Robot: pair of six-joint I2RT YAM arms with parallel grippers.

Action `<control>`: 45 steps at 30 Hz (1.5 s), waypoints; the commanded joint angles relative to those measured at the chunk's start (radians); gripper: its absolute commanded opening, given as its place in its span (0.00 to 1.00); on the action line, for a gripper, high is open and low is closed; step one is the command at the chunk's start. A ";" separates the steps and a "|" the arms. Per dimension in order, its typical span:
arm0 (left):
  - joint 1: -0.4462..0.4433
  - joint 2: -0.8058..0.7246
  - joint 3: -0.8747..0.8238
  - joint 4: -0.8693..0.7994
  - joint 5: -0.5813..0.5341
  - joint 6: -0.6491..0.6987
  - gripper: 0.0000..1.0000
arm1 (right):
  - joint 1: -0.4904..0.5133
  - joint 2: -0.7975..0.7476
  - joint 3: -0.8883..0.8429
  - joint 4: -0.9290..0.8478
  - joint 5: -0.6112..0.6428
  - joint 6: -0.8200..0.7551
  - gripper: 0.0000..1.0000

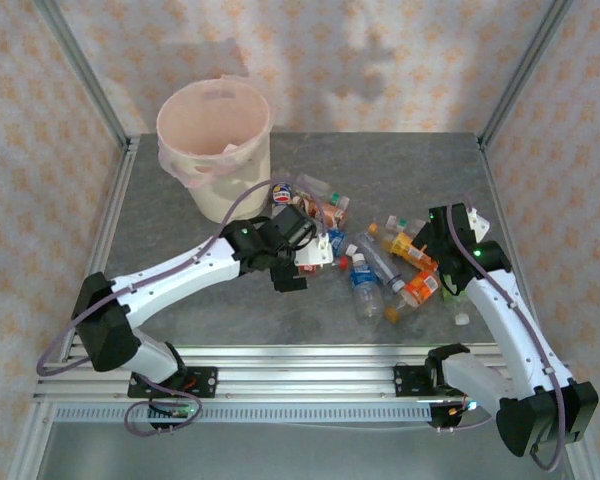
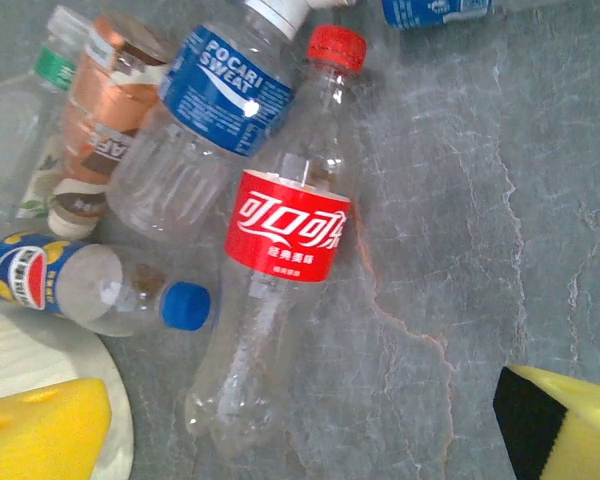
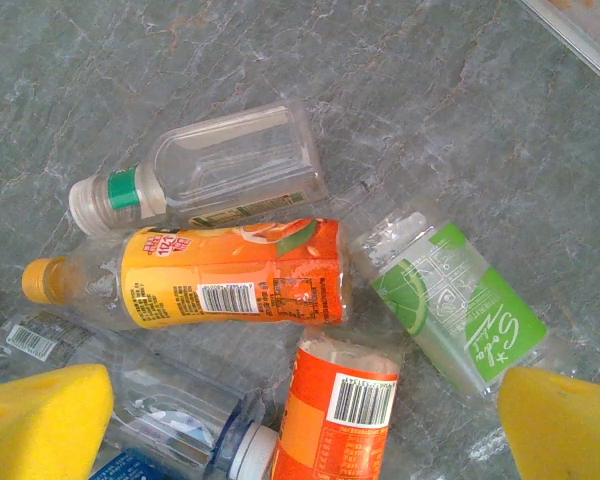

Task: Put the plastic bottles in the bin

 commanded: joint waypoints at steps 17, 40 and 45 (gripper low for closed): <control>0.127 0.175 -0.041 0.157 0.084 0.077 1.00 | 0.005 0.025 -0.009 -0.012 0.031 0.022 0.99; 0.143 0.309 -0.003 0.220 0.047 0.093 1.00 | 0.006 0.042 -0.014 -0.006 0.028 0.014 0.99; 0.143 0.329 -0.002 0.224 0.036 0.087 1.00 | 0.006 0.039 -0.015 -0.006 0.030 0.016 0.99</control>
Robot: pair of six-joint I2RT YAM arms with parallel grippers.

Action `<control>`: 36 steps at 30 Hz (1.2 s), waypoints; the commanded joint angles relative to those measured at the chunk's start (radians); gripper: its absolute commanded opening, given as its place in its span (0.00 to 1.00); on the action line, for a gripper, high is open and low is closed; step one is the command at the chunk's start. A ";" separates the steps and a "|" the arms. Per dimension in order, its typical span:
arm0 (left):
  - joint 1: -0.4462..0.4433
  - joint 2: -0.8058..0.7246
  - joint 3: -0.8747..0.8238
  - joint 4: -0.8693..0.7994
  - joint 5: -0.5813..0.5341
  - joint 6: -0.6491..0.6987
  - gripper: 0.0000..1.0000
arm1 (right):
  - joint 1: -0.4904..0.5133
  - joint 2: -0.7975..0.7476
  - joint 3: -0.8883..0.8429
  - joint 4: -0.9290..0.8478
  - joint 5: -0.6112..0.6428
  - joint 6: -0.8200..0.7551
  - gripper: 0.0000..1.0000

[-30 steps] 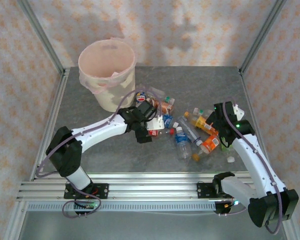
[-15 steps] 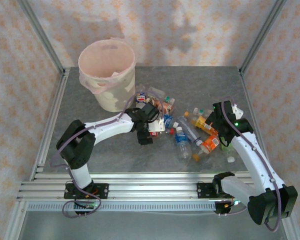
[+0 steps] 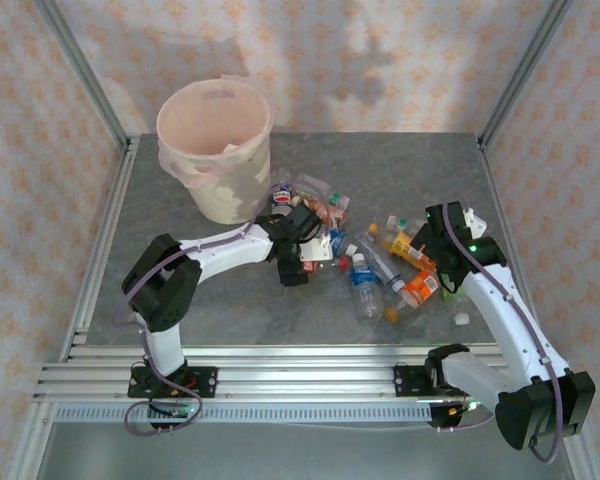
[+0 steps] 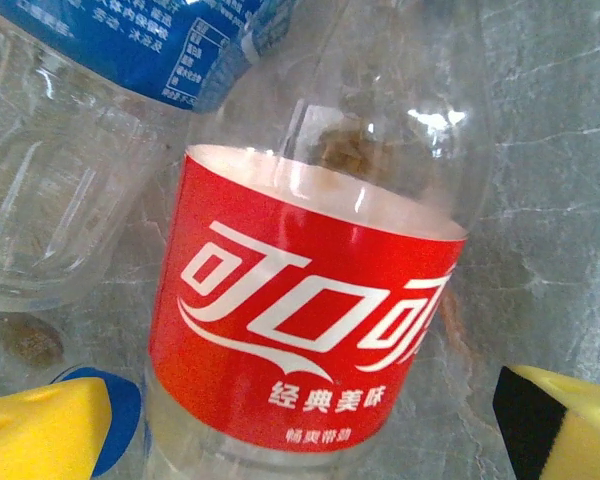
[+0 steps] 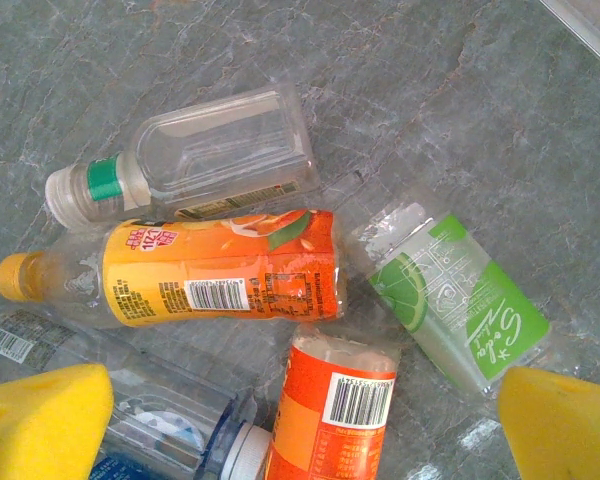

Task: Put the plastic bottles in the bin

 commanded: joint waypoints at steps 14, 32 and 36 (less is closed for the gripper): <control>0.004 0.014 -0.019 -0.016 -0.008 -0.032 0.97 | 0.006 -0.003 -0.014 -0.007 0.030 0.008 0.99; -0.005 0.071 0.016 -0.062 0.013 -0.059 0.74 | 0.006 -0.003 -0.020 -0.005 0.031 0.005 0.99; -0.005 0.104 0.023 -0.068 0.008 -0.062 0.70 | 0.005 -0.003 -0.021 -0.005 0.033 0.006 0.99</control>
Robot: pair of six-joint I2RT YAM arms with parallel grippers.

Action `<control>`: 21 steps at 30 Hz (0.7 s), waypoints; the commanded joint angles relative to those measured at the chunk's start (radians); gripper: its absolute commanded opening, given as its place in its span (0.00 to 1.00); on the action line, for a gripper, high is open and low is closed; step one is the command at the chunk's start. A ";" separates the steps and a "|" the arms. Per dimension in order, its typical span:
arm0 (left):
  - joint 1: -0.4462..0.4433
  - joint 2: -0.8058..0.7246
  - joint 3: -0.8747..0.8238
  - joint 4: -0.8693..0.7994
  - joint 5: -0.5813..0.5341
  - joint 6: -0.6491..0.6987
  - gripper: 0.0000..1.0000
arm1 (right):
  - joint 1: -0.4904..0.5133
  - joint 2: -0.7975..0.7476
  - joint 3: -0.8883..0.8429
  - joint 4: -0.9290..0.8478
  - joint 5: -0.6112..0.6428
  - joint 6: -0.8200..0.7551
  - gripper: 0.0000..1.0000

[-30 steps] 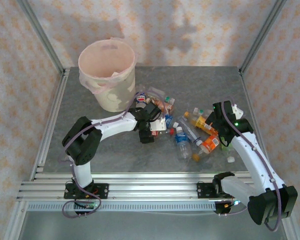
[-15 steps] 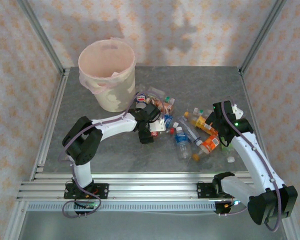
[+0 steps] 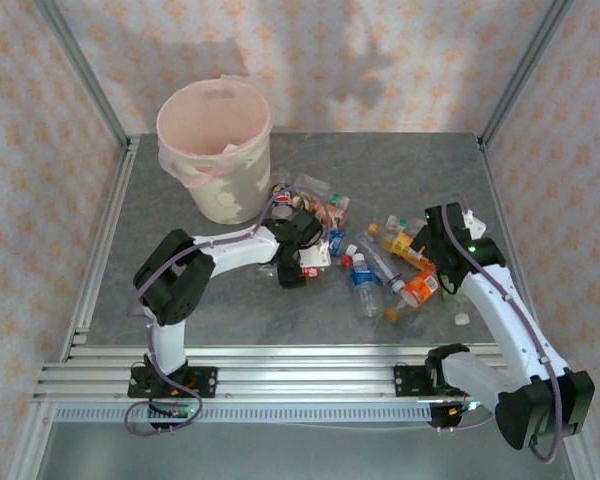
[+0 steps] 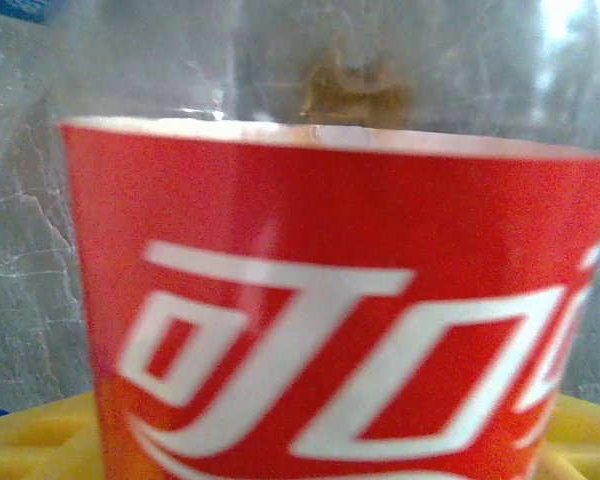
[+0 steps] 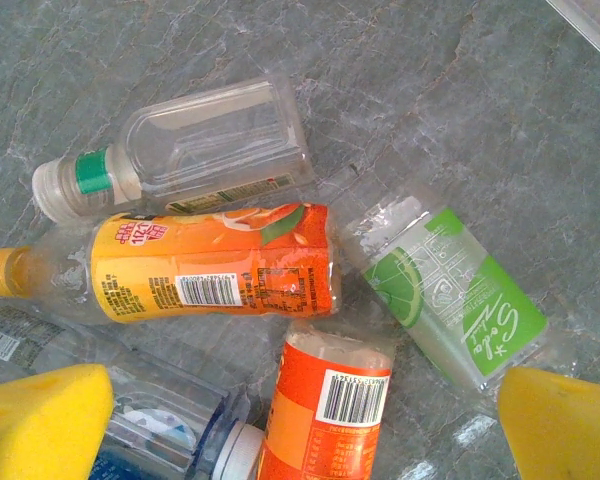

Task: Put the plastic bottles in the bin

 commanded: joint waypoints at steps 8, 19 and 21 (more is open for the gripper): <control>-0.006 0.033 0.043 -0.072 0.005 -0.024 0.51 | 0.005 -0.004 -0.008 -0.011 0.040 0.006 0.99; -0.028 -0.144 0.040 -0.130 -0.022 -0.044 0.47 | 0.006 -0.004 -0.003 -0.013 0.040 0.002 0.99; -0.038 -0.194 0.043 -0.143 -0.021 -0.046 0.48 | 0.006 -0.004 -0.003 -0.010 0.037 0.001 0.99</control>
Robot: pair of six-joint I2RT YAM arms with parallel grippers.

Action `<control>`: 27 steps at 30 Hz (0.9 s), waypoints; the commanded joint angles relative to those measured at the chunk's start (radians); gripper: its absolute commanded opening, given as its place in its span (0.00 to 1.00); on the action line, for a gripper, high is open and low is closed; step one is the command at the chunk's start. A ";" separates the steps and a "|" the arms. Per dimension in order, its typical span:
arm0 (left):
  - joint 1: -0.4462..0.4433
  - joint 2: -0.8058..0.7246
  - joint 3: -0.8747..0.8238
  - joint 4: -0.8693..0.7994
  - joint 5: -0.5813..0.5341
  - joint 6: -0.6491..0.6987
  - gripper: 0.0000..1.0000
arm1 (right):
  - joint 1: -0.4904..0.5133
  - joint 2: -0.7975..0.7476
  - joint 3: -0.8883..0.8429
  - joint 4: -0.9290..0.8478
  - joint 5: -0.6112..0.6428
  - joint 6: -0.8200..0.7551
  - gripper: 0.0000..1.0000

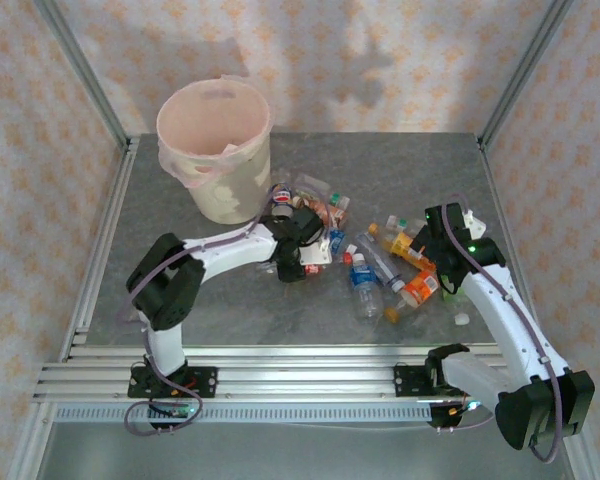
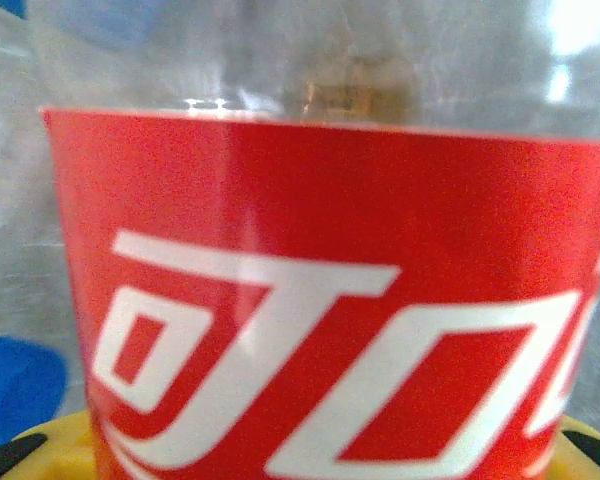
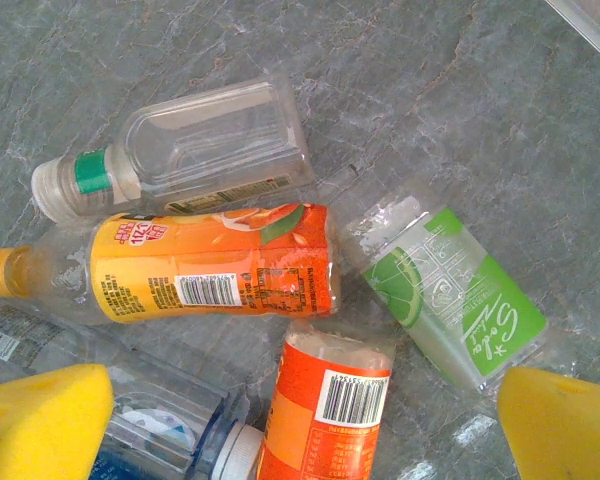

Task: Put the plastic bottles in the bin

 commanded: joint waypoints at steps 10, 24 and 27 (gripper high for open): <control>-0.045 -0.393 0.041 0.002 -0.020 -0.076 0.48 | 0.006 -0.004 0.000 0.013 0.014 0.004 0.99; 0.061 -0.508 0.313 0.159 -0.098 -0.277 0.48 | 0.006 -0.030 -0.012 0.015 -0.003 0.010 0.99; 0.117 -0.474 0.400 0.153 -0.149 -0.295 0.48 | 0.006 -0.044 -0.018 0.015 -0.002 0.013 0.99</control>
